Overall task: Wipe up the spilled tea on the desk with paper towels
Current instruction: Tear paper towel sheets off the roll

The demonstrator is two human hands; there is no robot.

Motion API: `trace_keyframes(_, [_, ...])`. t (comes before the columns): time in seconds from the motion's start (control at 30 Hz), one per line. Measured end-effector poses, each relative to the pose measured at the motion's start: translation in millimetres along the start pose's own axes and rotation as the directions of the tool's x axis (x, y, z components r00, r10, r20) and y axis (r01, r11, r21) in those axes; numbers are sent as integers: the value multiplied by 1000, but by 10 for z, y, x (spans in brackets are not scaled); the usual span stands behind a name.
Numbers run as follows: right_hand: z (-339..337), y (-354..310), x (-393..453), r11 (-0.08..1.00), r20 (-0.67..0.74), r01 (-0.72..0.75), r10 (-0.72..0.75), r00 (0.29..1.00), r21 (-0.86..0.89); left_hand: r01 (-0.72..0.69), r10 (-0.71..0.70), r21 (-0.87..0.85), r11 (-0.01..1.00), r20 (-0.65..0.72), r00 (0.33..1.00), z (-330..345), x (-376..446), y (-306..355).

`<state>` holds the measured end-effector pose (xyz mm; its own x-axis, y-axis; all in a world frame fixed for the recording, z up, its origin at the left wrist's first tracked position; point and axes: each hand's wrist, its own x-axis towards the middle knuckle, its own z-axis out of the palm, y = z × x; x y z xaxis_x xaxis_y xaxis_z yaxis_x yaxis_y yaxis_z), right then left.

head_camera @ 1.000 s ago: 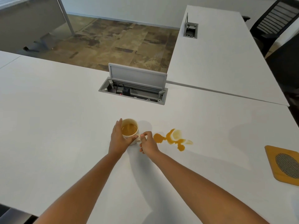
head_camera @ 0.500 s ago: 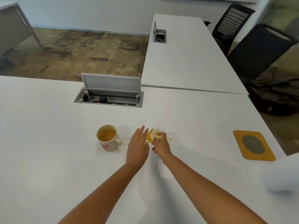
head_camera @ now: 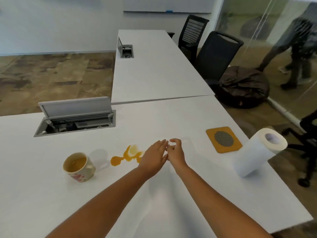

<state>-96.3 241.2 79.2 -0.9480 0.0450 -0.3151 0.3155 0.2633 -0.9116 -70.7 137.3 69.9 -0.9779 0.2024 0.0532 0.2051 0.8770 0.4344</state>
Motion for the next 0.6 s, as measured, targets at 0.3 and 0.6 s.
trace_keyframes(0.3, [-1097,-187,-229,713,-340,187,-527,779,-676,-149,147,20,989,87,985,226,273,728])
trace_keyframes(0.6, [-2300,-123,-13,678,-618,-201,-454,642,-707,-226,227,-24,974,129,965,460,457,1320])
